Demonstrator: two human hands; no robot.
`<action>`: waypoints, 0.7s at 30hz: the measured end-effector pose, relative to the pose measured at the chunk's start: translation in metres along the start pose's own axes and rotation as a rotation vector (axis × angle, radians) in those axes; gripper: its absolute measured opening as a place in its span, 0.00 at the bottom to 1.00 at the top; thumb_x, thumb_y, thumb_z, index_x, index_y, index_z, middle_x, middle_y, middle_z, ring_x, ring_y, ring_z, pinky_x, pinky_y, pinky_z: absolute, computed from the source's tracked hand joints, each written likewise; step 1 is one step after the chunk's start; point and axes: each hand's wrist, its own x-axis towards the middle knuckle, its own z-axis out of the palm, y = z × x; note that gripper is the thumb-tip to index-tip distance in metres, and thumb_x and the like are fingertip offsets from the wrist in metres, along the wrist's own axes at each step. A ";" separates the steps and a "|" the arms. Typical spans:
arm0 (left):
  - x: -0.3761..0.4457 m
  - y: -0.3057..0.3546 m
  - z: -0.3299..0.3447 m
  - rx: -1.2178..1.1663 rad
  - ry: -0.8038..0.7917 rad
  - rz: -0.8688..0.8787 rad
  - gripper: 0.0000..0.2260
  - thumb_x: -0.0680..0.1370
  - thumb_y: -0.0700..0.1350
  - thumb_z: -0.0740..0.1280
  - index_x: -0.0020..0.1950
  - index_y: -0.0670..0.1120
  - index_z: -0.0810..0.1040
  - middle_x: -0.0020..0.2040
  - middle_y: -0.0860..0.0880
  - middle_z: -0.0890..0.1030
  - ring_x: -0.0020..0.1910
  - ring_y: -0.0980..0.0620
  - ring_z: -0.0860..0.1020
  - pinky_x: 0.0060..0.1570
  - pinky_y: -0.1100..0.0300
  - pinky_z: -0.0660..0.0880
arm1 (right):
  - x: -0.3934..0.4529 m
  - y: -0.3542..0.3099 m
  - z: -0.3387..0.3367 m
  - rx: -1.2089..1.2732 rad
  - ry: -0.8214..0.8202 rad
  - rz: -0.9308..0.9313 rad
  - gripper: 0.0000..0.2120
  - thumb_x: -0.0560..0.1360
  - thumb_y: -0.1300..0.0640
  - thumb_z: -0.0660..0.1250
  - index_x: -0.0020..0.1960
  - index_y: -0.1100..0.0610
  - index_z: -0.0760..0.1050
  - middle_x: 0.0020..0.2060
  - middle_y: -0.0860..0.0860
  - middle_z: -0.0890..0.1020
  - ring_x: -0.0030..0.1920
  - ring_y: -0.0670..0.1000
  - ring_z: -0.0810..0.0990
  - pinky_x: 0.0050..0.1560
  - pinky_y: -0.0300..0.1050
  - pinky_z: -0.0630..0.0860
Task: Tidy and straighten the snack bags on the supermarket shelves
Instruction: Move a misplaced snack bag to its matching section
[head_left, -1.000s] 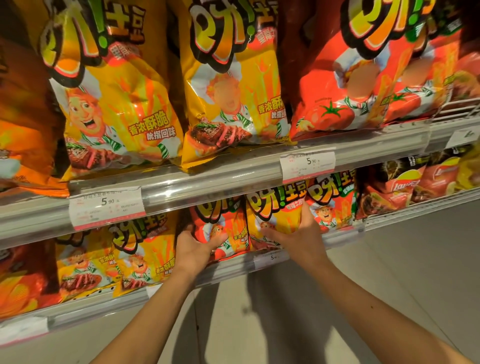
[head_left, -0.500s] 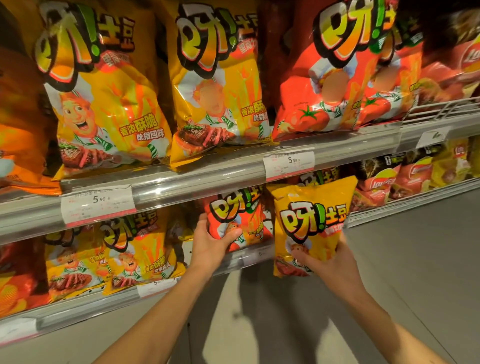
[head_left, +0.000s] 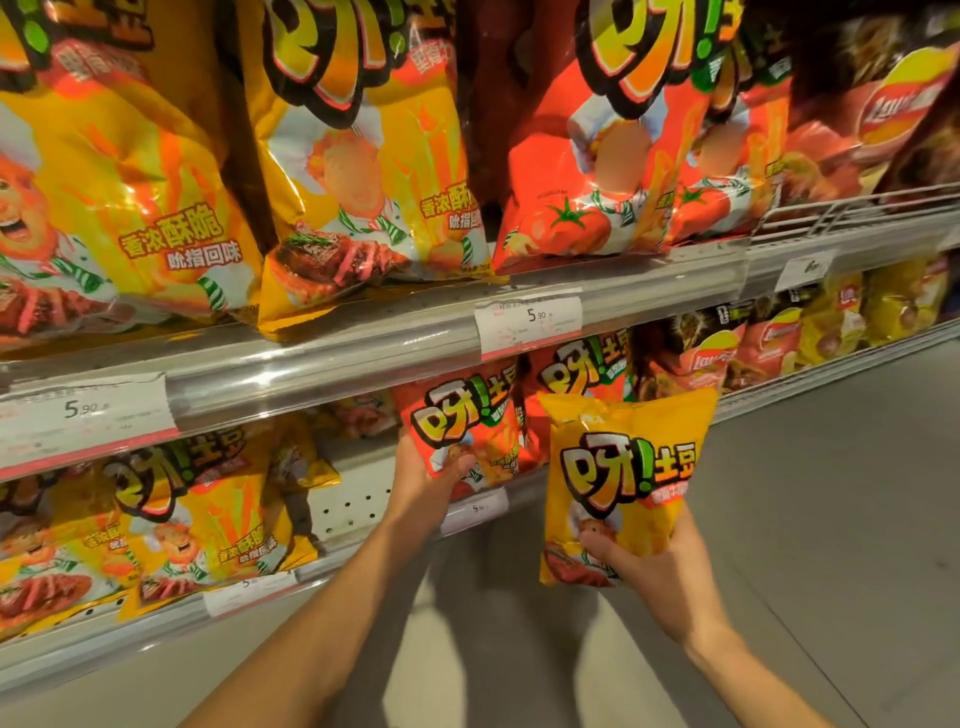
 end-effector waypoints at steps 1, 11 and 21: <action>0.001 -0.001 -0.002 0.010 -0.019 -0.006 0.21 0.77 0.30 0.68 0.60 0.54 0.73 0.58 0.50 0.82 0.60 0.49 0.81 0.52 0.52 0.81 | -0.003 -0.002 0.005 0.019 -0.038 -0.014 0.37 0.59 0.52 0.83 0.67 0.50 0.75 0.55 0.43 0.86 0.54 0.44 0.85 0.49 0.36 0.81; -0.044 -0.004 -0.068 0.594 -0.038 0.057 0.19 0.77 0.43 0.72 0.66 0.44 0.72 0.63 0.46 0.77 0.63 0.47 0.75 0.63 0.53 0.73 | -0.049 -0.035 0.077 0.009 -0.248 -0.073 0.40 0.53 0.45 0.87 0.62 0.44 0.75 0.53 0.40 0.86 0.53 0.42 0.85 0.50 0.41 0.81; -0.154 0.000 -0.198 1.136 0.043 0.358 0.03 0.79 0.45 0.66 0.49 0.48 0.79 0.45 0.52 0.79 0.45 0.50 0.78 0.43 0.55 0.76 | -0.064 -0.063 0.177 -0.084 -0.194 -0.240 0.30 0.57 0.39 0.84 0.51 0.47 0.74 0.43 0.42 0.84 0.44 0.43 0.84 0.42 0.44 0.81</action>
